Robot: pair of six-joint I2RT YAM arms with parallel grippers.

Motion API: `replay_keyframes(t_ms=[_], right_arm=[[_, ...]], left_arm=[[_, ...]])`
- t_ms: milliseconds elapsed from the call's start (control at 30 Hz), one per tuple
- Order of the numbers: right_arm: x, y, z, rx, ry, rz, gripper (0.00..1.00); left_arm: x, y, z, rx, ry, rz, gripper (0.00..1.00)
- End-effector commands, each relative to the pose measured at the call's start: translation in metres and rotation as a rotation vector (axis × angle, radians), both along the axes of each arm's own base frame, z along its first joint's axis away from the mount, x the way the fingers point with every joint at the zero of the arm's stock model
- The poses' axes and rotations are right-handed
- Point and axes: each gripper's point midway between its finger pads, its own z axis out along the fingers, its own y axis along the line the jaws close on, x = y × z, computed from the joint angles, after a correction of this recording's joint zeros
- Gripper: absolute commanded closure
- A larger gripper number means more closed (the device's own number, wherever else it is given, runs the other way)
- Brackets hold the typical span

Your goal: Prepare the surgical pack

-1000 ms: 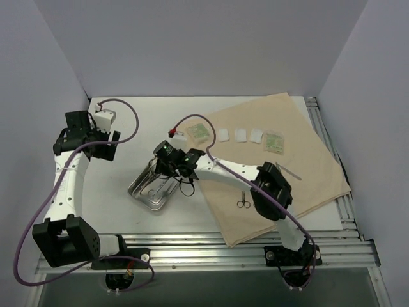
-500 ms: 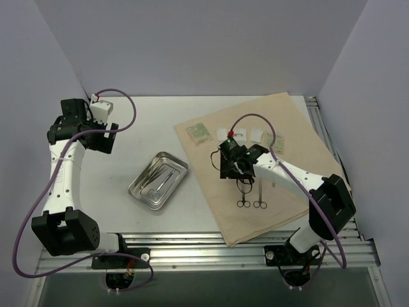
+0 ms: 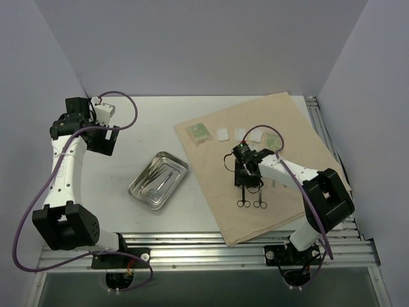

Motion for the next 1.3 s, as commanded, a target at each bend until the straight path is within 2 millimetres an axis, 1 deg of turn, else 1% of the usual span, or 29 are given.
replay_keyframes(t_ms=[0, 33, 67, 100, 133, 167, 200, 233, 300, 367, 433, 467, 533, 600, 667, 733, 800, 833, 867, 900, 933, 967, 1033, 1067, 1100, 1133, 1167, 1200, 1267], right_arm=[[-0.013, -0.013, -0.012, -0.058, 0.063, 0.011, 0.65], [-0.015, -0.017, -0.012, -0.07, 0.076, 0.01, 0.65], [-0.013, -0.021, -0.01, -0.093, 0.079, -0.002, 0.66], [-0.02, -0.03, -0.011, -0.128, 0.122, -0.012, 0.69], [-0.021, -0.031, -0.009, -0.138, 0.137, -0.014, 0.7], [-0.019, -0.027, -0.003, -0.129, 0.143, -0.014, 0.72], [-0.026, -0.029, -0.001, -0.137, 0.182, -0.009, 0.74], [-0.027, -0.026, 0.003, -0.122, 0.19, -0.004, 0.74], [-0.029, -0.017, 0.009, -0.074, 0.207, 0.016, 0.74], [-0.033, -0.009, 0.009, -0.02, 0.249, 0.04, 0.74], [-0.031, -0.003, 0.008, -0.03, 0.296, 0.061, 0.75], [-0.029, -0.002, 0.007, -0.041, 0.299, 0.065, 0.75], [-0.024, -0.005, -0.001, -0.066, 0.294, 0.051, 0.76], [-0.03, -0.011, -0.012, -0.086, 0.307, 0.03, 0.79], [-0.031, -0.021, -0.013, -0.132, 0.296, 0.011, 0.81], [-0.026, -0.029, -0.008, -0.179, 0.255, 0.003, 0.8], [-0.022, -0.028, -0.002, -0.165, 0.218, 0.008, 0.78], [-0.026, -0.031, -0.005, -0.163, 0.221, 0.017, 0.78], [-0.02, -0.028, -0.006, -0.147, 0.184, 0.014, 0.78], [-0.019, -0.029, -0.01, -0.148, 0.173, 0.012, 0.78], [-0.018, -0.03, -0.013, -0.152, 0.163, 0.015, 0.78], [-0.013, -0.033, -0.017, -0.167, 0.132, 0.012, 0.79], [-0.01, -0.035, -0.016, -0.185, 0.111, 0.015, 0.79], [-0.005, -0.034, -0.01, -0.181, 0.084, 0.022, 0.79], [-0.003, -0.034, -0.005, -0.179, 0.064, 0.024, 0.79], [-0.001, -0.034, 0.0, -0.175, 0.043, 0.019, 0.79], [0.004, -0.031, 0.011, -0.155, 0.004, 0.011, 0.79], [0.006, -0.03, 0.015, -0.146, -0.008, 0.008, 0.79], [0.008, -0.026, 0.022, -0.116, -0.038, -0.001, 0.79]], left_arm=[[0.013, 0.022, 0.02, 0.108, -0.001, 0.052, 0.06], [0.019, 0.026, 0.015, 0.124, 0.028, 0.049, 0.06], [0.019, 0.028, 0.013, 0.133, 0.059, 0.053, 0.06], [0.022, 0.028, 0.013, 0.132, 0.076, 0.049, 0.06], [0.026, 0.029, 0.01, 0.123, 0.121, 0.052, 0.06], [0.029, 0.025, 0.008, 0.099, 0.14, 0.048, 0.06], [0.029, 0.024, 0.006, 0.077, 0.16, 0.047, 0.06], [0.032, 0.022, 0.002, 0.058, 0.178, 0.047, 0.06], [0.025, 0.016, -0.009, 0.03, 0.212, 0.02, 0.06], [0.018, 0.015, -0.011, 0.037, 0.223, -0.005, 0.06], [0.013, 0.013, -0.006, 0.046, 0.2, -0.039, 0.06], [0.009, 0.012, -0.009, 0.043, 0.207, -0.051, 0.06], [0.007, 0.006, -0.009, 0.023, 0.192, -0.076, 0.06], [0.007, -0.001, -0.016, -0.015, 0.199, -0.087, 0.06], [0.008, -0.001, -0.022, -0.016, 0.202, -0.08, 0.05], [0.013, 0.001, -0.023, 0.0, 0.176, -0.076, 0.05], [0.016, 0.003, -0.024, 0.012, 0.148, -0.071, 0.05], [0.023, 0.003, -0.023, 0.012, 0.116, -0.059, 0.05], [0.026, 0.003, -0.023, 0.01, 0.099, -0.051, 0.05], [0.026, 0.002, -0.025, 0.004, 0.09, -0.038, 0.05], [0.03, 0.001, -0.024, -0.01, 0.064, -0.014, 0.05], [0.031, -0.001, -0.024, -0.021, 0.052, 0.001, 0.05], [0.029, -0.003, -0.027, -0.041, 0.018, 0.034, 0.05], [0.027, -0.005, -0.027, -0.051, 0.008, 0.037, 0.05], [0.025, -0.007, -0.02, -0.06, -0.03, 0.04, 0.05], [0.019, -0.01, -0.027, -0.073, -0.019, 0.036, 0.05], [0.016, -0.014, -0.026, -0.09, -0.03, 0.025, 0.05], [0.011, -0.017, -0.019, -0.099, -0.055, 0.023, 0.05], [0.004, -0.022, -0.017, -0.117, -0.061, 0.015, 0.05]])
